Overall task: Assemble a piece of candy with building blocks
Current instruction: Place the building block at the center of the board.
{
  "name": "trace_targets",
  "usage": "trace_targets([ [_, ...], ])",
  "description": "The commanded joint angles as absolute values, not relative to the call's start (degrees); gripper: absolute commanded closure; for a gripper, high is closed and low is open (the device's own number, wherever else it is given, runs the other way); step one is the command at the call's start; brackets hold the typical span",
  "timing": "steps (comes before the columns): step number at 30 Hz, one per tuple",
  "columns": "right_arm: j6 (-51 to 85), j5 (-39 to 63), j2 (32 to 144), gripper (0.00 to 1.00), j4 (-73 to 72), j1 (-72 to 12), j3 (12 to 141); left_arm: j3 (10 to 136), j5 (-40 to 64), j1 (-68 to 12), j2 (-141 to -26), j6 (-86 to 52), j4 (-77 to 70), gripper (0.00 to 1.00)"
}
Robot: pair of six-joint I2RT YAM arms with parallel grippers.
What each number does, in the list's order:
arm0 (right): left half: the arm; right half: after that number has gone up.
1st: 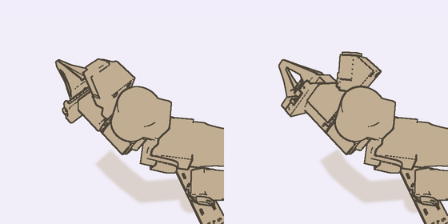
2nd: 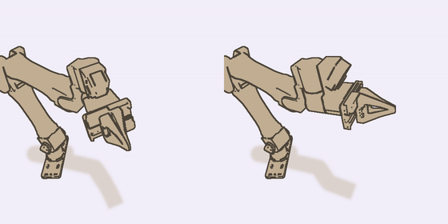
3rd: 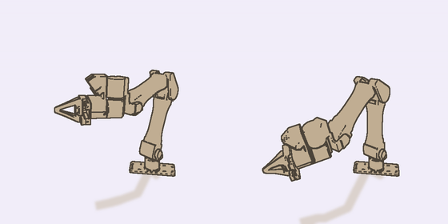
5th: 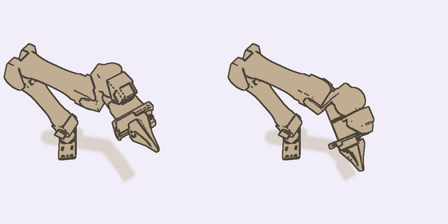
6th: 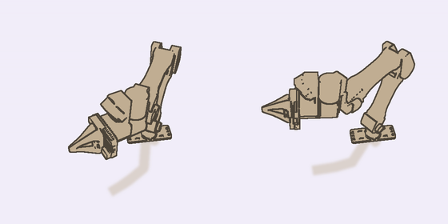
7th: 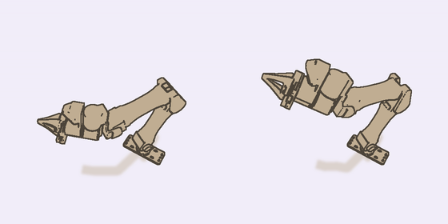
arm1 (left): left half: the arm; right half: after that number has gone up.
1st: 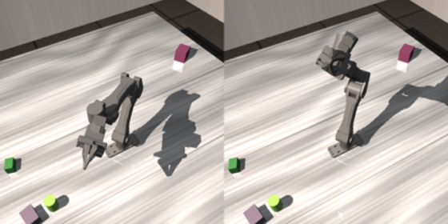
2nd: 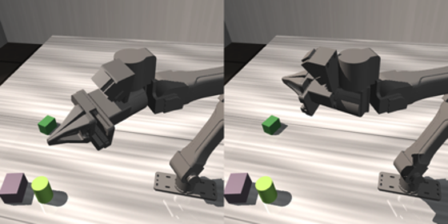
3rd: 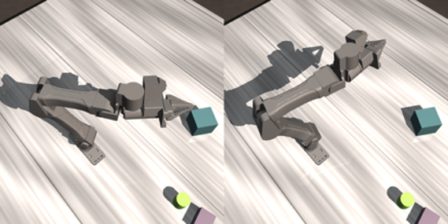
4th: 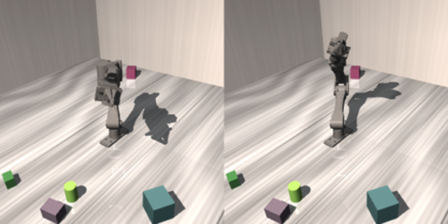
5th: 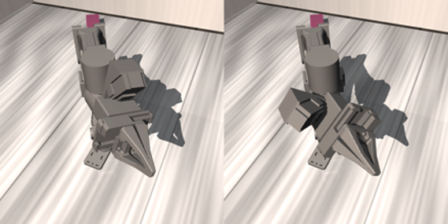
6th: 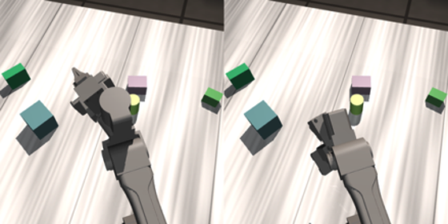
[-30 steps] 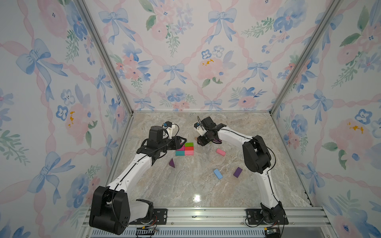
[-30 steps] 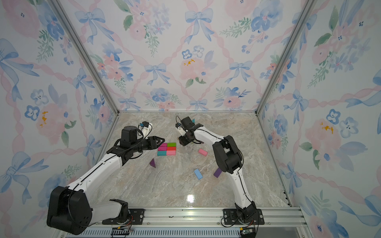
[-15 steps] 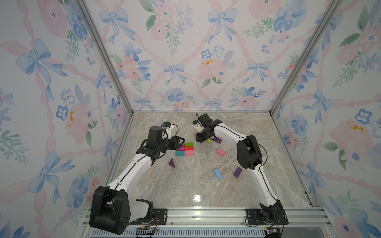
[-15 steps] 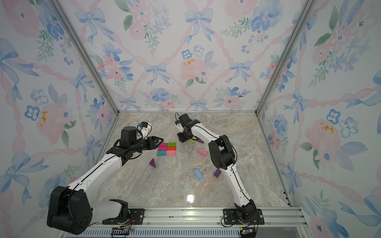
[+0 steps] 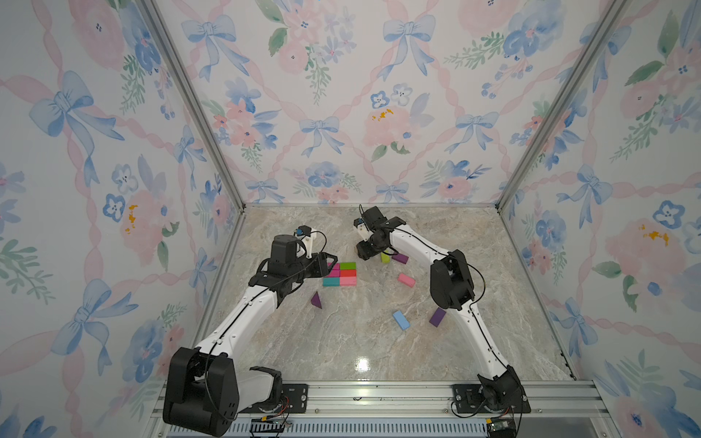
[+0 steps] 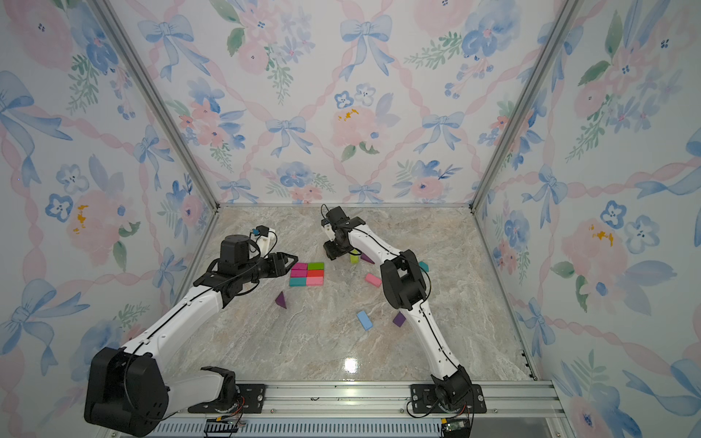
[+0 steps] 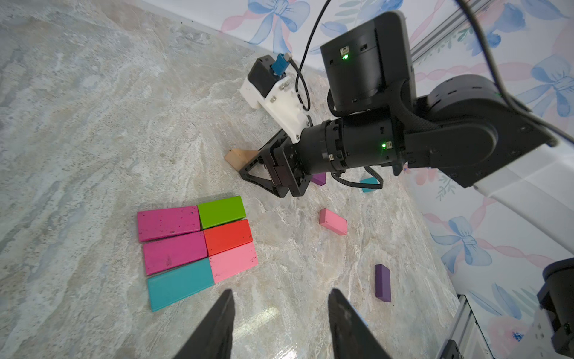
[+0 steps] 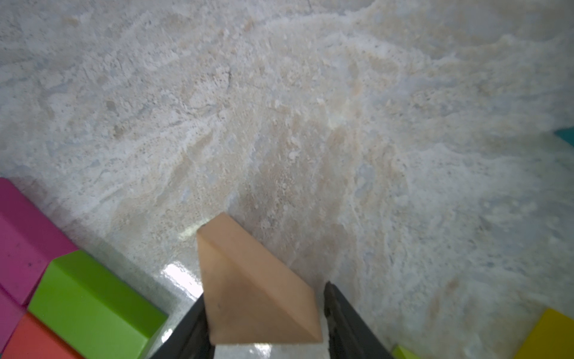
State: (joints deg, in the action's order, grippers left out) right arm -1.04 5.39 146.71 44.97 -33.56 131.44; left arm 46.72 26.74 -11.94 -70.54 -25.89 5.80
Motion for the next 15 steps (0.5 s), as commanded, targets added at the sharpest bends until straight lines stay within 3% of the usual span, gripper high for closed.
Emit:
trace_targets([
  [1, -0.4, 3.8, 148.4, 0.42, 48.2, -33.9, 130.8, 45.6, 25.7, -11.4, -69.4, -24.4, 5.9, 0.48],
  [7, 0.6, 4.9, 144.1, 0.40, 46.8, -33.7, 128.0, 46.6, 24.4, -11.3, -70.0, -23.1, 6.9, 0.43],
  [12, 1.0, 11.6, 131.9, 0.35, 37.9, -31.8, 115.9, 50.3, 21.3, -13.5, -74.0, -21.9, 8.1, 0.17],
  [15, 2.6, 19.1, 124.1, 0.26, 27.8, -28.8, 104.5, 54.8, 16.9, -16.6, -78.4, -19.8, 9.4, 0.05],
])
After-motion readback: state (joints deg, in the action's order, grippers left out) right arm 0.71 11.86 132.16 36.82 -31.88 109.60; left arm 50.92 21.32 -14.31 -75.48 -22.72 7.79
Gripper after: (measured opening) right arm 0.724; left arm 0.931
